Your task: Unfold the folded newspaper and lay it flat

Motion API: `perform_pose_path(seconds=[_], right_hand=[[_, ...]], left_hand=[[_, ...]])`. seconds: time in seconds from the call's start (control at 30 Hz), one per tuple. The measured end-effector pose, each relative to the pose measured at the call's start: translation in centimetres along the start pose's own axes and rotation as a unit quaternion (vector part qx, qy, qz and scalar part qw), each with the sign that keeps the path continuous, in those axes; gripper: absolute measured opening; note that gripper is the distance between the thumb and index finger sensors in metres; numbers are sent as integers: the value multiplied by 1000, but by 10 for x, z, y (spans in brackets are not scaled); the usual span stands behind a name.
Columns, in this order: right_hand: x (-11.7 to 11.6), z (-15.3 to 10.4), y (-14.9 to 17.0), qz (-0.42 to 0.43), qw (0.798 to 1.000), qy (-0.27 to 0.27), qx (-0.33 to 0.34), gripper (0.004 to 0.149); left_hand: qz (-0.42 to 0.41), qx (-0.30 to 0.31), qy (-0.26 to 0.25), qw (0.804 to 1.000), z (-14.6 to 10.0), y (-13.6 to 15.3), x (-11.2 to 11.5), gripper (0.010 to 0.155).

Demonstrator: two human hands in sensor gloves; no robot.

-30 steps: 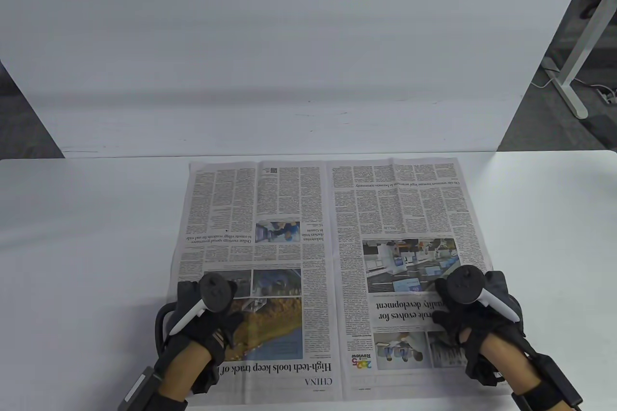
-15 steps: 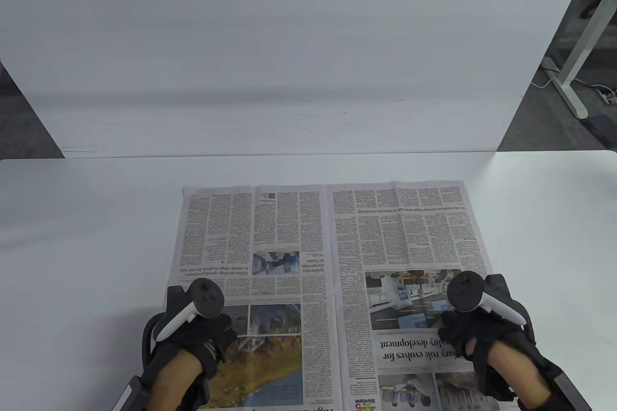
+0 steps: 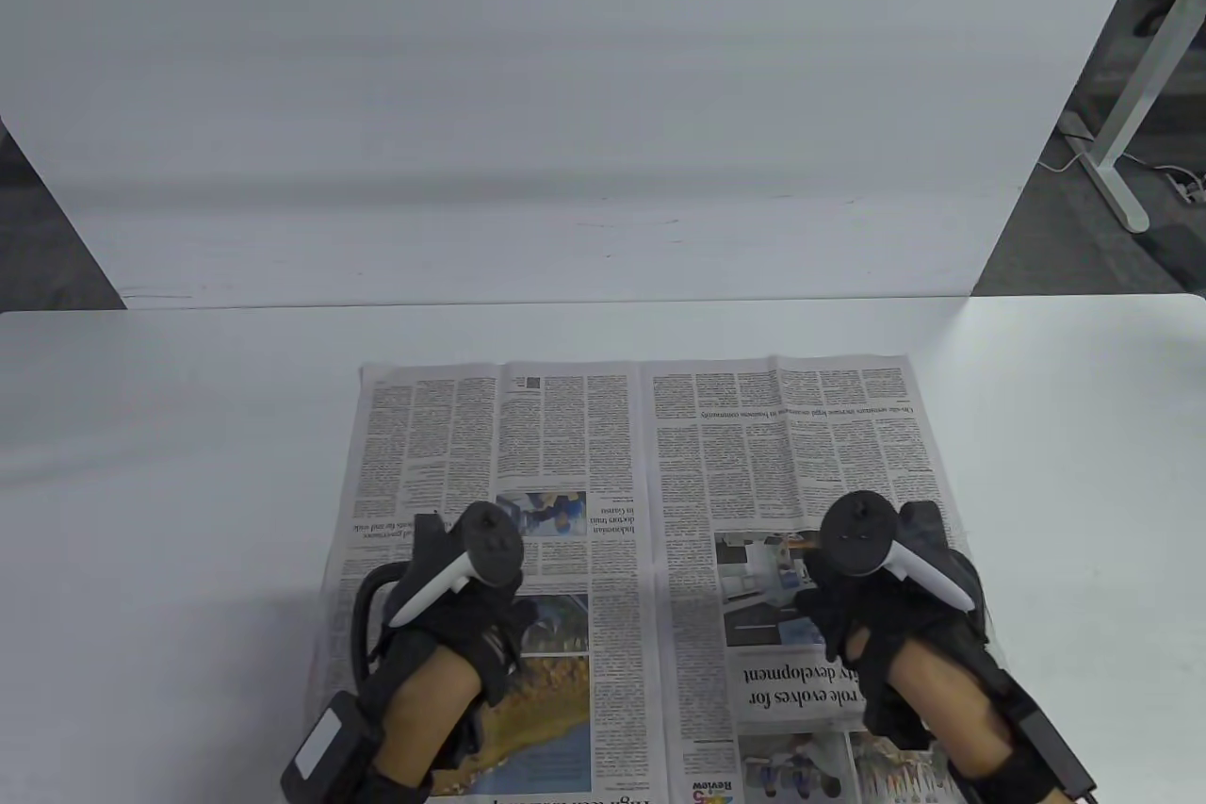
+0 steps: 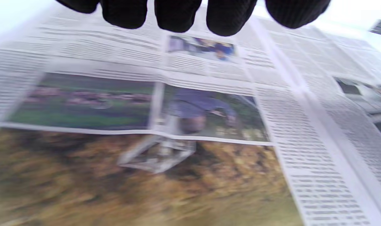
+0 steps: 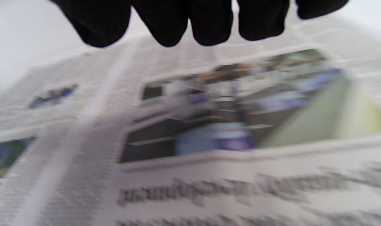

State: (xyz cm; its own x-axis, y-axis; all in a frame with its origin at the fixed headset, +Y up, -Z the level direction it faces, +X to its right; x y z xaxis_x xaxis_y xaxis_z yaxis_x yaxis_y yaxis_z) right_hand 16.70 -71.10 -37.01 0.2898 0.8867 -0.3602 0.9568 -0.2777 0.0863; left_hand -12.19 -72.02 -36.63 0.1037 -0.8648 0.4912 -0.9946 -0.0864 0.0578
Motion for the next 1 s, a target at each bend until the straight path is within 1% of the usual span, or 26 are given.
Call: perform_pose_path(seconds=[0.03,0.07,0.1,0.17,0.2,0.23,0.3,0.4,0.47,0.53,0.7,0.77,1.0], right_hand=[[-2,1,-5,6,1000,9,7,66],[-13,2,-20,21,999,37,22,67],[-23,3,-30,21,998,47,34,68],[-41,3,-44,3,997,52,49,69],[-51,3,-51,-13,997,53,55,70],[-56,4,-54,-23,997,53,58,70],[-69,6,-60,-42,997,41,57,70],[-79,11,-62,-50,997,26,54,71],[-83,15,-61,-47,997,16,51,71],[-86,18,-58,-54,997,5,48,70],[-91,24,-51,-59,997,-11,39,70],[-91,25,-50,-60,997,-13,38,71],[-93,25,-38,-74,997,-16,20,71]], left_hand=[[3,9,-5,1000,2,-9,4,64],[8,19,-25,999,5,-23,10,67],[14,36,-52,998,6,-36,15,68],[21,63,-77,995,8,-50,24,69],[18,70,-93,993,8,-55,29,68],[20,75,-100,992,8,-57,31,68],[28,79,-98,992,9,-61,36,68],[33,79,-100,991,14,-65,40,67],[36,76,-86,993,19,-66,45,67],[38,72,-72,994,25,-66,51,67],[43,59,-55,996,30,-62,58,67],[50,54,-41,996,32,-59,64,67],[67,39,-16,997,34,-47,74,70]])
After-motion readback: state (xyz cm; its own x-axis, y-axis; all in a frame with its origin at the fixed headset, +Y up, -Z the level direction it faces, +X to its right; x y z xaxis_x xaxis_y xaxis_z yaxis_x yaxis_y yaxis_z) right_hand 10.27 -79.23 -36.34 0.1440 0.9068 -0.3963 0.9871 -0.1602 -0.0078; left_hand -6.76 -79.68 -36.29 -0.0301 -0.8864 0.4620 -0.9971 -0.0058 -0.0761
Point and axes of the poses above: the tracker on the back of each hand, its own y axis roughly to the little-finger side, its own z axis roughly from the wrist to the fingertips, x = y × z, the point moved 5 cm from there along z, roughly from the wrist to the fingertips, and after that the axes turned 9 degrees about -x, right-handed, at the moved point
